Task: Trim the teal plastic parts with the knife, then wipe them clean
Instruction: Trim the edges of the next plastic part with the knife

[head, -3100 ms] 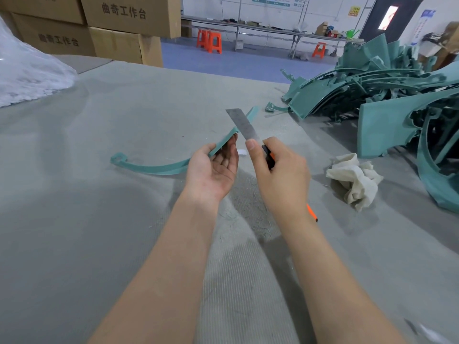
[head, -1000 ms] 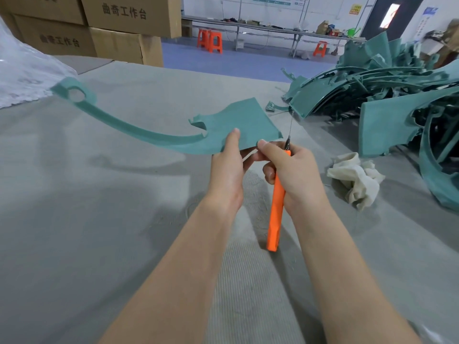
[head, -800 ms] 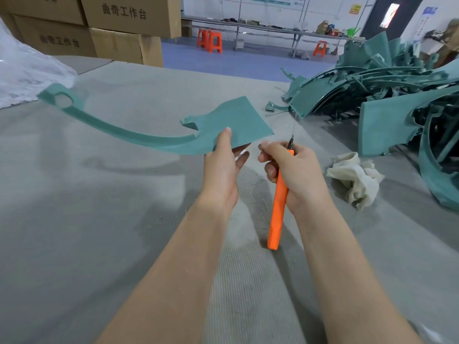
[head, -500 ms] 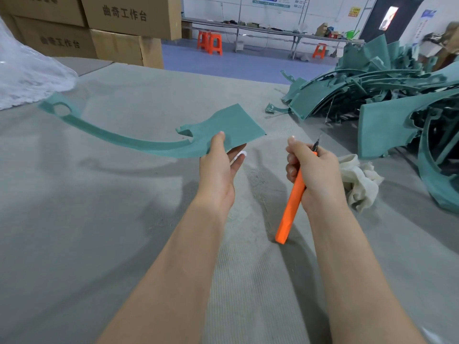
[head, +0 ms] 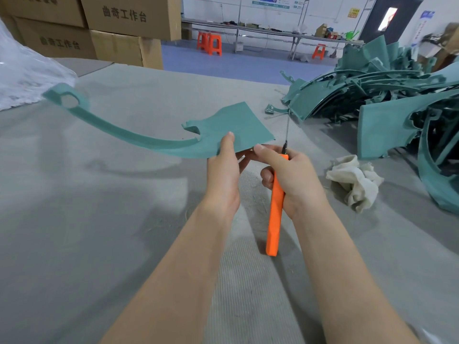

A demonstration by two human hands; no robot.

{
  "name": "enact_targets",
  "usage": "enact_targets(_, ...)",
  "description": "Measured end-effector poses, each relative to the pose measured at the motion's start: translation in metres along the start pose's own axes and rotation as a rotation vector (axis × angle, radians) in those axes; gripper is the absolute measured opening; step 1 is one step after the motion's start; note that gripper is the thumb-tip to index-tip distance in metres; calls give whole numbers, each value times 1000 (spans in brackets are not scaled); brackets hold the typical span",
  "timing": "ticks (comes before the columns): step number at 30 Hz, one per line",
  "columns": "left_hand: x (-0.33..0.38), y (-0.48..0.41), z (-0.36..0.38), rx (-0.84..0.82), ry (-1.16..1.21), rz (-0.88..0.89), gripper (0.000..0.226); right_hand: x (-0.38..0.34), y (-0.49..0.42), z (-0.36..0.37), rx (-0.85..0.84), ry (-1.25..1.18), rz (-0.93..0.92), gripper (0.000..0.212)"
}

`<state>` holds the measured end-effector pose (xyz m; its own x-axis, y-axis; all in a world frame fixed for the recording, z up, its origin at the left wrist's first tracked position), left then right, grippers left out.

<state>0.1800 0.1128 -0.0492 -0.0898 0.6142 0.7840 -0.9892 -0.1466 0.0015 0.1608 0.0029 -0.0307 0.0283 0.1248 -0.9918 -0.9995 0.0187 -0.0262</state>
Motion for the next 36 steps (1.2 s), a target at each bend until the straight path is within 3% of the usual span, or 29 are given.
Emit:
enact_targets(7, -4, 1, 3, 8, -63, -4, 34, -2, 0, 2, -9, -21, -39, 18)
enact_targets(12, 3, 0, -3, 52, -26, 17, 32, -1, -2, -1, 20, 9, -39, 17)
enact_targets(17, 5, 0, -7, 85, 15, 11, 30, 1, -5, -21, 161, -120, -1, 7)
enact_targets(23, 3, -1, -4, 50, -50, 10, 35, 6, -7, -13, 9, -245, 97, 9)
enact_targets(36, 4, -1, -5, 70, -49, 11, 32, 7, -10, -26, 170, -448, 85, 15)
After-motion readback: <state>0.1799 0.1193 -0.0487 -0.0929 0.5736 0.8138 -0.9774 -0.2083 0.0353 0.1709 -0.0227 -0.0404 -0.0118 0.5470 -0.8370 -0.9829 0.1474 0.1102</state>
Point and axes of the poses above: each hand's wrist, its own y-axis away from the middle knuckle, its own z-axis out of the palm, x = y × z, the point moved 6 cm from there along -y, towards the middle knuckle, and after that the axes turned 6 degrees about -x, right-handed, at the moved point
